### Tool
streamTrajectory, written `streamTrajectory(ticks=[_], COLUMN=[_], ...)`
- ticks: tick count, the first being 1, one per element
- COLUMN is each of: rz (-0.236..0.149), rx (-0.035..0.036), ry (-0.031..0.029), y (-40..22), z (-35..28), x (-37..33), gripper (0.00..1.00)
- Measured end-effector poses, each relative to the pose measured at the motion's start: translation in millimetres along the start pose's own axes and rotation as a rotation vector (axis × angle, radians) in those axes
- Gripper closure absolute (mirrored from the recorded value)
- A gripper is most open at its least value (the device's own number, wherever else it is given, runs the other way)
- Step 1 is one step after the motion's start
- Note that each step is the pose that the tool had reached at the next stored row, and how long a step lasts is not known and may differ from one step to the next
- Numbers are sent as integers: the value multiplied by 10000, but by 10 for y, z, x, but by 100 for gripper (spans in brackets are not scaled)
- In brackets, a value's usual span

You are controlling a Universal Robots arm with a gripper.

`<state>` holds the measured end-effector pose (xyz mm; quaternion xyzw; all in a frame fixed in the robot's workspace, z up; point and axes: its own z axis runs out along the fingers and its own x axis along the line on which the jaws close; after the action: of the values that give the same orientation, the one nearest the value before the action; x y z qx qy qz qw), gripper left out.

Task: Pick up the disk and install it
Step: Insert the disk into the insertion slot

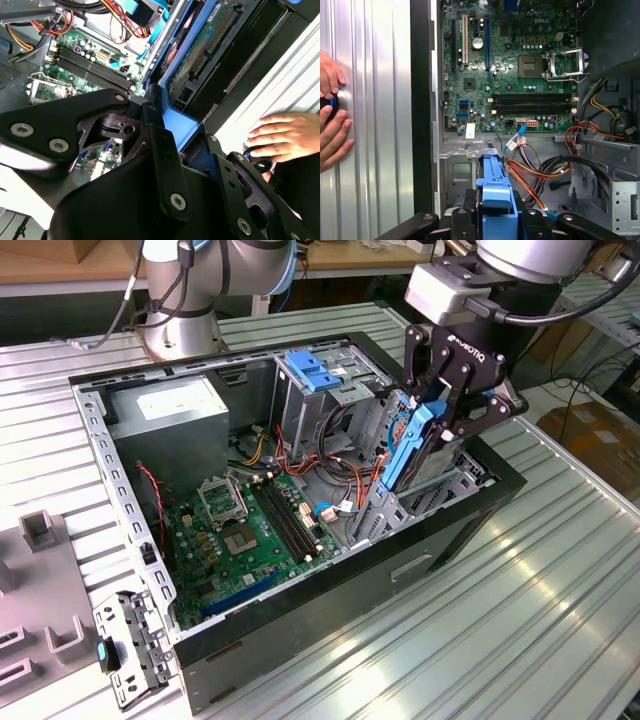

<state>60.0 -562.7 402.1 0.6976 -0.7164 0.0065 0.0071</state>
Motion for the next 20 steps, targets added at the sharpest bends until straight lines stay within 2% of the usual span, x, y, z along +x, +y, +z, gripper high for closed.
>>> streamTrajectory(ticks=[12,20], rz=[0,0], rx=[-3,-9], ry=[1,1], y=[-3,-3], z=[255,261], x=[24,23], gripper=[63,63])
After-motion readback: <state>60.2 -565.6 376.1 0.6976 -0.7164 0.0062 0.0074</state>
